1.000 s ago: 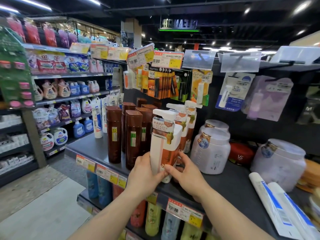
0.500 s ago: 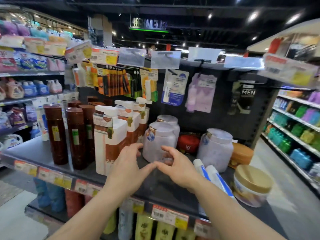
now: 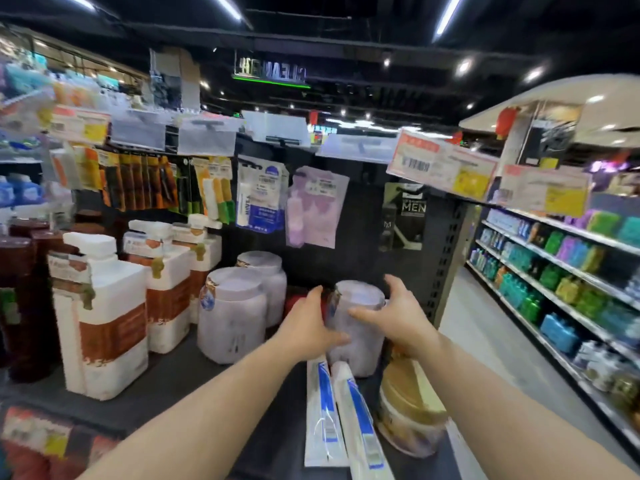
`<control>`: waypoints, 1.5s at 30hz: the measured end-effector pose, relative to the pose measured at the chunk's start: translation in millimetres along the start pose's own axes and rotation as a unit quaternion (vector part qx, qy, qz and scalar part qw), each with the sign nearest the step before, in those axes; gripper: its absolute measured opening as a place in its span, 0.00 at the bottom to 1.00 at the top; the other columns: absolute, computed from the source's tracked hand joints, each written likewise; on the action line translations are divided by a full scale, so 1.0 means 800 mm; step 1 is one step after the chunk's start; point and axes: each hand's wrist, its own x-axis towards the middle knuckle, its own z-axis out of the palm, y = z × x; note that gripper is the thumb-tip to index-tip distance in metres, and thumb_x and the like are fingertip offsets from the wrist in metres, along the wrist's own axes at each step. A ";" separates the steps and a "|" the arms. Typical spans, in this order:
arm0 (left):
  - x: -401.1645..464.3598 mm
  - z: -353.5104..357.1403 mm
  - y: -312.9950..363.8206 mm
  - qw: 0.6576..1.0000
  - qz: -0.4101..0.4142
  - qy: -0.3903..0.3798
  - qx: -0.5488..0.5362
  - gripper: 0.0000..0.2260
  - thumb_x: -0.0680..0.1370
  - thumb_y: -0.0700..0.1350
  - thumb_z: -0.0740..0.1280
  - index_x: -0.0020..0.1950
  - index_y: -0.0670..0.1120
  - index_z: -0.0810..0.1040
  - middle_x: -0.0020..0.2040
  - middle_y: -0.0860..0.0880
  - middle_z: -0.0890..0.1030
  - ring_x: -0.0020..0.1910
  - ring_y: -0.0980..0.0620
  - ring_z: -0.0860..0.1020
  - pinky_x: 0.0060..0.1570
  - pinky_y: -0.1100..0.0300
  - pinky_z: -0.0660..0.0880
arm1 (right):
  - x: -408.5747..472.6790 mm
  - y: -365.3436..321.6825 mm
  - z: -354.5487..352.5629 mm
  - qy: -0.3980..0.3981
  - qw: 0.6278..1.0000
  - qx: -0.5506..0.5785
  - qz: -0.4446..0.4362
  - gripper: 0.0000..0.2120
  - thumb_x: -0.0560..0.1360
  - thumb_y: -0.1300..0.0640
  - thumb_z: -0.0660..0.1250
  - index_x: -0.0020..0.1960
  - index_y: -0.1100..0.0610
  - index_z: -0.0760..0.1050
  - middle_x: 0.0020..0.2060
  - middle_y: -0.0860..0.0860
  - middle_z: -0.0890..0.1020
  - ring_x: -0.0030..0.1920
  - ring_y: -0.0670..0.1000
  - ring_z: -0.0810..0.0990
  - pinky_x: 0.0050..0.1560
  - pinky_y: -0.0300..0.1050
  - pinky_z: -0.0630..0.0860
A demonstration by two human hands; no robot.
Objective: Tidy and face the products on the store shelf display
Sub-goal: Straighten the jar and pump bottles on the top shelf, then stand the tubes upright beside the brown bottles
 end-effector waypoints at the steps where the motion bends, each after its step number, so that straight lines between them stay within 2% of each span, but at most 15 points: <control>1: 0.007 0.008 -0.001 1.000 -0.013 -0.010 -0.003 0.49 0.64 0.55 0.78 0.77 0.45 0.55 0.69 0.48 0.71 0.67 0.50 0.71 0.64 0.57 0.70 | 0.007 0.000 0.005 -0.030 0.999 0.024 0.014 0.53 0.62 0.42 0.78 0.77 0.55 0.54 0.71 0.54 0.68 0.68 0.55 0.70 0.64 0.47 0.72; 3: 0.015 0.021 -0.005 0.999 -0.028 -0.030 -0.018 0.46 0.65 0.54 0.78 0.76 0.45 0.57 0.66 0.51 0.74 0.63 0.53 0.73 0.58 0.60 0.72 | 0.016 -0.002 0.015 -0.051 0.998 0.035 0.028 0.54 0.63 0.41 0.78 0.77 0.57 0.52 0.70 0.54 0.70 0.68 0.55 0.71 0.63 0.46 0.73; 6: 0.014 0.034 -0.007 0.998 -0.019 -0.032 -0.045 0.34 0.68 0.50 0.77 0.70 0.48 0.66 0.61 0.53 0.76 0.55 0.57 0.74 0.51 0.64 0.70 | 0.019 -0.002 0.024 -0.023 0.999 0.039 0.031 0.53 0.62 0.40 0.78 0.76 0.58 0.55 0.68 0.54 0.73 0.66 0.55 0.73 0.59 0.46 0.74; 10: 0.009 0.041 -0.003 0.997 -0.019 0.009 -0.073 0.35 0.66 0.51 0.77 0.69 0.51 0.67 0.61 0.53 0.78 0.58 0.53 0.76 0.55 0.58 0.74 | 0.003 -0.007 0.017 0.011 1.000 0.023 0.010 0.49 0.63 0.39 0.76 0.76 0.56 0.58 0.68 0.52 0.72 0.66 0.54 0.73 0.56 0.45 0.72; 13: -0.002 0.021 0.007 0.996 0.003 0.041 -0.082 0.38 0.65 0.54 0.77 0.71 0.54 0.64 0.63 0.55 0.76 0.61 0.54 0.75 0.58 0.55 0.75 | -0.014 -0.030 0.001 0.042 0.998 0.027 -0.033 0.46 0.63 0.39 0.77 0.73 0.53 0.62 0.64 0.50 0.75 0.58 0.50 0.74 0.52 0.44 0.73; 16: -0.029 -0.017 0.016 0.993 0.033 0.085 -0.070 0.38 0.65 0.57 0.76 0.70 0.57 0.63 0.63 0.57 0.76 0.61 0.56 0.75 0.58 0.53 0.76 | -0.035 -0.064 -0.011 0.058 0.997 0.012 -0.054 0.50 0.60 0.34 0.76 0.75 0.51 0.59 0.67 0.49 0.73 0.64 0.52 0.73 0.60 0.50 0.74; 18: -0.056 -0.043 0.013 0.992 0.029 0.109 -0.050 0.35 0.64 0.59 0.76 0.67 0.59 0.64 0.60 0.59 0.76 0.58 0.57 0.75 0.57 0.54 0.76 | -0.055 -0.089 -0.008 0.040 0.997 -0.006 -0.070 0.52 0.60 0.33 0.75 0.76 0.52 0.57 0.70 0.50 0.71 0.68 0.53 0.70 0.63 0.51 0.71; 22: -0.119 -0.092 -0.027 0.990 -0.002 0.134 -0.038 0.34 0.62 0.62 0.76 0.64 0.61 0.66 0.54 0.64 0.73 0.53 0.60 0.73 0.51 0.58 0.74 | -0.096 -0.128 0.032 -0.021 0.996 0.018 -0.089 0.52 0.60 0.33 0.75 0.75 0.53 0.59 0.70 0.49 0.70 0.67 0.52 0.70 0.65 0.50 0.71; 26: -0.167 -0.134 -0.084 0.988 -0.036 0.148 -0.009 0.37 0.59 0.67 0.73 0.65 0.60 0.66 0.56 0.63 0.73 0.56 0.59 0.74 0.55 0.54 0.75 | -0.120 -0.156 0.097 -0.078 0.990 0.060 -0.104 0.47 0.58 0.33 0.77 0.70 0.50 0.65 0.60 0.44 0.74 0.62 0.48 0.73 0.61 0.47 0.73; 28: -0.180 -0.148 -0.108 0.985 -0.049 0.163 -0.008 0.38 0.58 0.68 0.73 0.65 0.60 0.66 0.59 0.62 0.75 0.57 0.59 0.74 0.55 0.55 0.75 | -0.124 -0.167 0.126 -0.108 0.986 0.072 -0.102 0.51 0.56 0.32 0.77 0.72 0.50 0.63 0.66 0.46 0.72 0.64 0.49 0.72 0.63 0.50 0.73; 30: -0.188 -0.156 -0.126 0.983 -0.059 0.172 -0.006 0.36 0.60 0.66 0.74 0.65 0.60 0.66 0.59 0.62 0.75 0.55 0.61 0.73 0.50 0.60 0.72 | -0.126 -0.175 0.149 -0.135 0.982 0.072 -0.107 0.50 0.56 0.32 0.76 0.72 0.47 0.62 0.67 0.46 0.71 0.65 0.50 0.71 0.64 0.52 0.74; 32: -0.192 -0.158 -0.138 0.981 -0.074 0.179 0.003 0.36 0.62 0.65 0.74 0.66 0.60 0.65 0.60 0.61 0.74 0.57 0.59 0.73 0.48 0.60 0.70 | -0.128 -0.182 0.163 -0.147 0.980 0.069 -0.112 0.50 0.57 0.32 0.76 0.74 0.47 0.61 0.69 0.48 0.70 0.66 0.51 0.71 0.65 0.53 0.73; 35: -0.191 -0.156 -0.151 0.980 -0.070 0.183 0.019 0.40 0.62 0.67 0.73 0.69 0.58 0.63 0.64 0.59 0.72 0.63 0.55 0.72 0.54 0.57 0.72 | -0.125 -0.185 0.166 -0.158 0.979 0.059 -0.110 0.50 0.61 0.36 0.77 0.75 0.48 0.57 0.70 0.48 0.68 0.67 0.51 0.69 0.65 0.49 0.72; 37: -0.187 -0.154 -0.155 0.982 -0.067 0.178 0.009 0.41 0.62 0.66 0.73 0.70 0.58 0.62 0.66 0.58 0.72 0.64 0.55 0.71 0.58 0.55 0.73 | -0.124 -0.181 0.164 -0.174 0.978 0.055 -0.103 0.51 0.60 0.37 0.78 0.75 0.47 0.55 0.69 0.48 0.68 0.66 0.50 0.70 0.64 0.50 0.74; 45: -0.185 -0.152 -0.153 0.979 -0.073 0.192 0.006 0.41 0.62 0.65 0.74 0.71 0.56 0.63 0.66 0.58 0.73 0.64 0.55 0.71 0.59 0.56 0.73 | -0.124 -0.174 0.168 -0.170 0.977 0.071 -0.107 0.50 0.61 0.41 0.79 0.75 0.47 0.56 0.68 0.47 0.70 0.66 0.51 0.71 0.64 0.53 0.75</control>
